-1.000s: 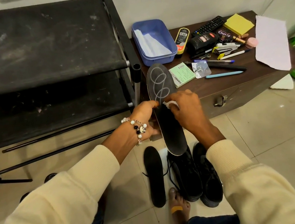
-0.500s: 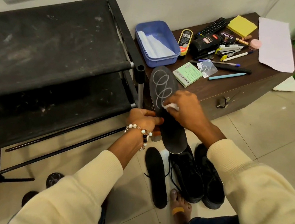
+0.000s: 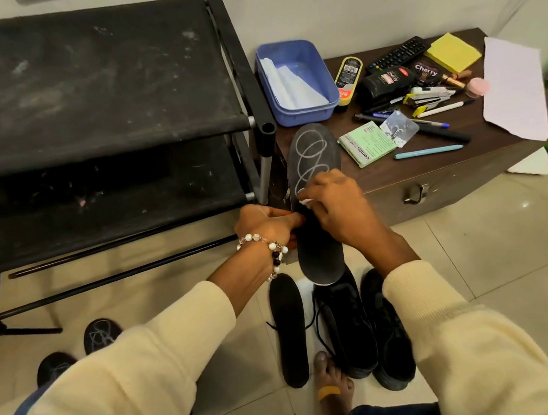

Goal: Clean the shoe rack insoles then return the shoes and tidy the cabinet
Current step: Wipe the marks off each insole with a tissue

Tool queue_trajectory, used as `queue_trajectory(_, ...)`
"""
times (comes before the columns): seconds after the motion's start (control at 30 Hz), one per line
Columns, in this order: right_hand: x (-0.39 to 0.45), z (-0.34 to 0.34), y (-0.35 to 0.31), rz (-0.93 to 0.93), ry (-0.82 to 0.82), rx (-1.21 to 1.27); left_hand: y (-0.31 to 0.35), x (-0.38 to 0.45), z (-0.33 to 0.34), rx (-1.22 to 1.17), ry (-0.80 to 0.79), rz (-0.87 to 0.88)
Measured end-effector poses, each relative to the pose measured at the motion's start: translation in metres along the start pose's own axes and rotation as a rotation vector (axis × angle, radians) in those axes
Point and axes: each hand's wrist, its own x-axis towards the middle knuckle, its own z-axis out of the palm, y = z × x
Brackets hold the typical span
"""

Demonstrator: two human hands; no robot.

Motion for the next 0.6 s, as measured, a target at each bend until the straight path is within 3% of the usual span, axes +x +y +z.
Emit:
queue_trajectory(0.07,0.000,-0.001,0.005,-0.057,-0.035,-0.005,0.000,0.000,0.000,-0.011,-0.005,-0.011)
queue_trajectory(0.23,0.001,0.004,0.014,0.136,0.054,-0.029,0.001,0.001,0.001,-0.034,0.005,-0.010)
queue_trajectory(0.5,0.003,-0.004,0.004,-0.133,-0.078,-0.019,0.000,-0.001,0.004,-0.058,0.007,-0.007)
queue_trajectory(0.6,0.002,-0.008,0.016,0.030,-0.062,-0.082,0.000,-0.001,0.004,-0.034,0.023,0.001)
